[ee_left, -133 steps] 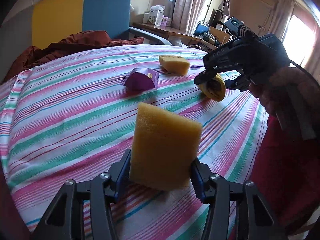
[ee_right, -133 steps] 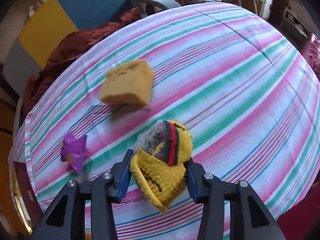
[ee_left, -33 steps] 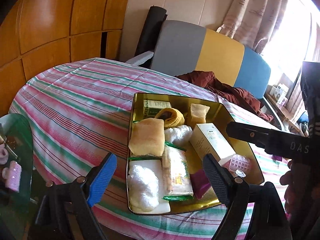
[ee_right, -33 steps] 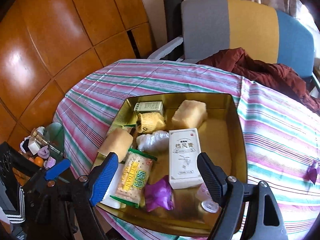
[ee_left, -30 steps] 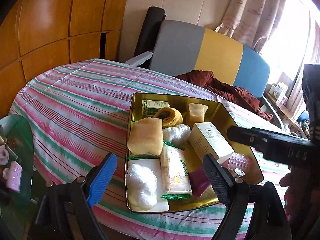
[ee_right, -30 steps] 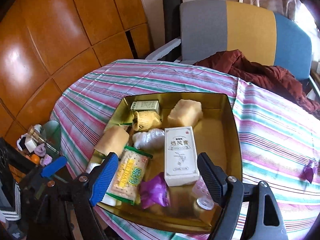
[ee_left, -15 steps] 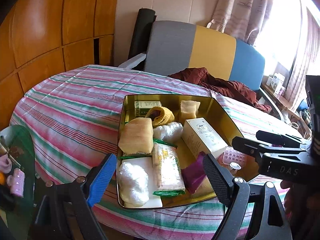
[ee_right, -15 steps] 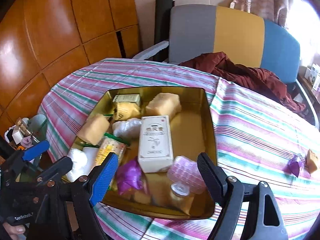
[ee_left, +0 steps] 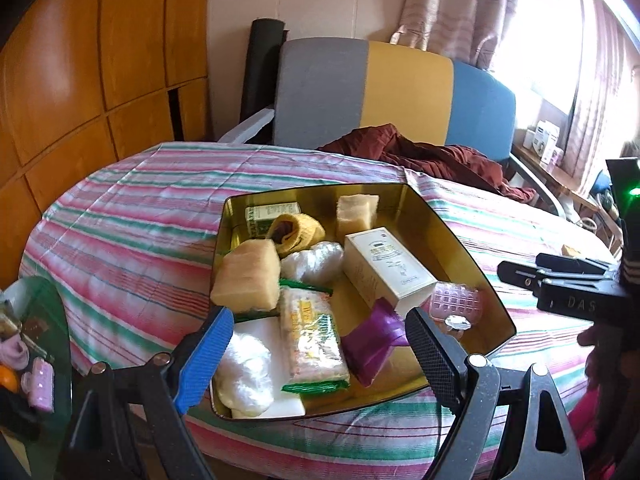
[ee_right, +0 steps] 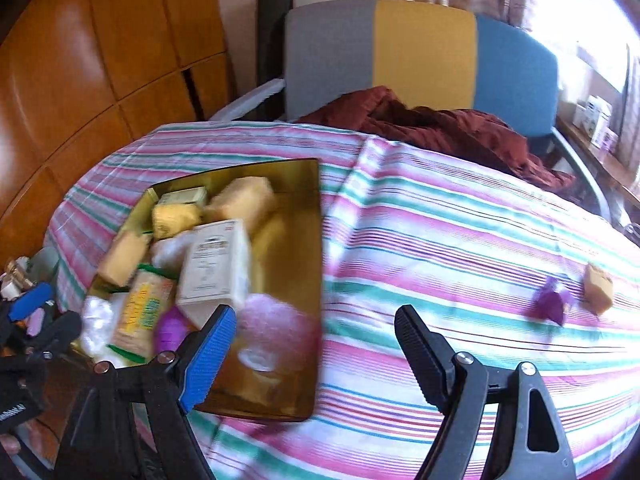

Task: Organize objects
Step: 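Withdraw both open tools from the tray toward the last items, then grasp the purple snack packet with the left tool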

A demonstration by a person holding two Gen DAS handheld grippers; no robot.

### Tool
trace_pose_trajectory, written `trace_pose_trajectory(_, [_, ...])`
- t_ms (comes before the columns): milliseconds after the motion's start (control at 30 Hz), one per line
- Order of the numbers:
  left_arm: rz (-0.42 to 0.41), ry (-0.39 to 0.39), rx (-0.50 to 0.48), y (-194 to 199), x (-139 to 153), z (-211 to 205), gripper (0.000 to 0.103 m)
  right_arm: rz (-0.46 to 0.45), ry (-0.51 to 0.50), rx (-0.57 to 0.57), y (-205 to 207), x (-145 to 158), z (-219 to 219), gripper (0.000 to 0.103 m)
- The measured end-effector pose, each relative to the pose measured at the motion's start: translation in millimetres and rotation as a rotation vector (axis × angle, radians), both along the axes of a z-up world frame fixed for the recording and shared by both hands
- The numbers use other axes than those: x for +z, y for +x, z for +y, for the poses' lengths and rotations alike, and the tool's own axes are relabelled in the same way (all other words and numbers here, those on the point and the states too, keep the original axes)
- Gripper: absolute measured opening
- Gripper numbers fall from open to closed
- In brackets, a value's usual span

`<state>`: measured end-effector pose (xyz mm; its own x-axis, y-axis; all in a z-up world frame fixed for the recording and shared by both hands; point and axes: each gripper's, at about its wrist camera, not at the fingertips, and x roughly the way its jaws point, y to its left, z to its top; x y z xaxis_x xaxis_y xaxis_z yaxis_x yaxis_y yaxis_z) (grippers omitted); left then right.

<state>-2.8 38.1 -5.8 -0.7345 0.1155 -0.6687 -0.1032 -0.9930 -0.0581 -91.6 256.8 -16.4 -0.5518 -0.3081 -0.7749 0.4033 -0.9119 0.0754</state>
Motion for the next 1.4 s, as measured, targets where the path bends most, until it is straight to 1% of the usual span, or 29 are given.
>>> trace_pose_trajectory(233, [0.014,-0.029,-0.048,-1,7,21,0.089,0.021,0.046,-0.111,-25,8,55,0.083])
trace_pose_trajectory(400, [0.029,-0.055,-0.093,-2,13,40,0.09,0.034,0.088,-0.212,-48,12,105,0.083])
trace_pose_trajectory(533, [0.041,-0.081,-0.142,-6,17,60,0.09,0.044,0.129,-0.33,-69,11,157,0.083])
trace_pose_trajectory(700, [0.042,-0.104,-0.213,-12,19,91,0.091,0.045,0.14,-0.501,-87,1,221,0.083])
trace_pose_trajectory(767, [0.038,-0.115,-0.241,-17,18,106,0.091,0.032,0.095,-0.581,-88,-5,247,0.083])
trace_pose_trajectory(867, [0.031,-0.117,-0.291,-23,19,129,0.091,-0.021,-0.028,-0.716,-86,-11,284,0.083])
trace_pose_trajectory(900, [0.03,-0.118,-0.307,-25,18,136,0.091,-0.025,-0.061,-0.748,-84,-10,292,0.083])
trace_pose_trajectory(1000, [0.025,-0.121,-0.369,-31,17,164,0.091,-0.042,-0.1,-0.825,-78,-11,308,0.083])
trace_pose_trajectory(1100, [0.003,-0.12,-0.433,-40,12,194,0.091,-0.079,-0.153,-0.865,-75,-16,318,0.083])
trace_pose_trajectory(1267, [-0.052,-0.123,-0.54,-55,-3,244,0.09,-0.091,-0.208,-0.917,-70,-18,333,0.083])
trace_pose_trajectory(1333, [-0.08,-0.099,-0.583,-63,-10,264,0.09,-0.1,-0.234,-0.935,-69,-20,339,0.083])
trace_pose_trajectory(1400, [-0.114,-0.08,-0.603,-72,-17,280,0.09,-0.119,-0.262,-0.943,-68,-23,343,0.083])
